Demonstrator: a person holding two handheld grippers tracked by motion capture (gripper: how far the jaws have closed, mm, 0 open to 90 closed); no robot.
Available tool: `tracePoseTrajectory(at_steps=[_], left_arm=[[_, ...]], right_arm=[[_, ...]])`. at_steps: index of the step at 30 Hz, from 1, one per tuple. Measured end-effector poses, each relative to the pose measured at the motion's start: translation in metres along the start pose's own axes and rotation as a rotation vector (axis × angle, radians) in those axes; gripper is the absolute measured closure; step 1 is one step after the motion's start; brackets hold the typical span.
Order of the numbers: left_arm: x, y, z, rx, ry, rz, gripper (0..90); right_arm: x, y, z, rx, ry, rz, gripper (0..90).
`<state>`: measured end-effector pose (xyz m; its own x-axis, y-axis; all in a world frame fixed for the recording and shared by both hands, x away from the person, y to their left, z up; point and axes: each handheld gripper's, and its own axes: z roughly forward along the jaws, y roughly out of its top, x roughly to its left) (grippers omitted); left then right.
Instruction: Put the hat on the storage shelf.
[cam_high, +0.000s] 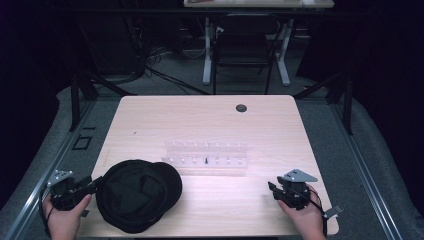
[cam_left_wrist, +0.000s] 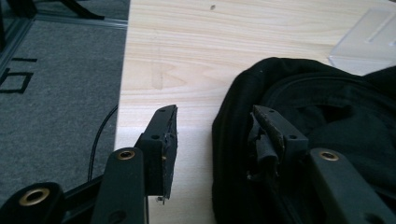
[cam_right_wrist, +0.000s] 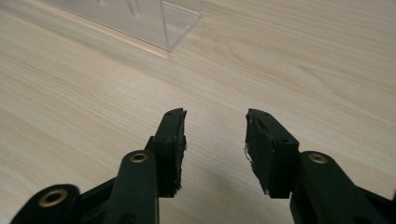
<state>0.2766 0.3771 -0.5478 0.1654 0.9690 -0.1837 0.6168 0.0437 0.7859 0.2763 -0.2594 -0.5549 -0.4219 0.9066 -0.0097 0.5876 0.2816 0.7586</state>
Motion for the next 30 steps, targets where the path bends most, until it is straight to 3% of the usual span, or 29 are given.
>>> tracePoseTrajectory(at_steps=[5, 9, 12, 13, 14, 15, 16, 17, 20, 30], left_arm=[[-0.002, 0.001, -0.001, 0.016, -0.012, 0.013, 52.7], [0.001, 0.003, -0.001, 0.018, -0.036, -0.036, 53.4], [0.002, 0.007, 0.000, 0.055, -0.054, -0.069, 52.8], [0.000, 0.011, -0.001, 0.094, -0.060, -0.056, 52.5], [0.000, 0.011, -0.001, 0.094, -0.060, -0.056, 52.4], [-0.004, 0.014, -0.004, 0.139, -0.052, -0.023, 52.4], [-0.004, 0.014, -0.004, 0.139, -0.052, -0.023, 52.4], [-0.008, 0.017, -0.007, 0.177, -0.049, 0.014, 52.5], [-0.013, 0.024, -0.010, 0.214, -0.056, 0.029, 53.4], [-0.017, 0.045, -0.011, 0.278, -0.054, 0.066, 54.7]], right_arm=[[-0.001, -0.002, 0.003, 0.005, -0.017, 0.023, 53.9], [0.002, 0.000, 0.002, -0.011, -0.026, 0.012, 52.0], [0.002, 0.000, 0.001, -0.007, -0.026, 0.007, 51.8], [0.002, 0.000, 0.002, -0.013, -0.019, 0.016, 51.8], [0.002, 0.000, 0.002, -0.013, -0.019, 0.016, 51.8], [0.000, -0.001, 0.002, -0.004, -0.007, 0.024, 51.8], [-0.001, -0.002, 0.002, 0.000, -0.001, 0.037, 51.9], [-0.002, -0.002, 0.002, 0.000, 0.013, 0.054, 51.9], [-0.003, -0.003, 0.002, -0.008, 0.028, 0.078, 51.8], [-0.004, -0.004, 0.004, 0.003, 0.047, 0.094, 51.1]])
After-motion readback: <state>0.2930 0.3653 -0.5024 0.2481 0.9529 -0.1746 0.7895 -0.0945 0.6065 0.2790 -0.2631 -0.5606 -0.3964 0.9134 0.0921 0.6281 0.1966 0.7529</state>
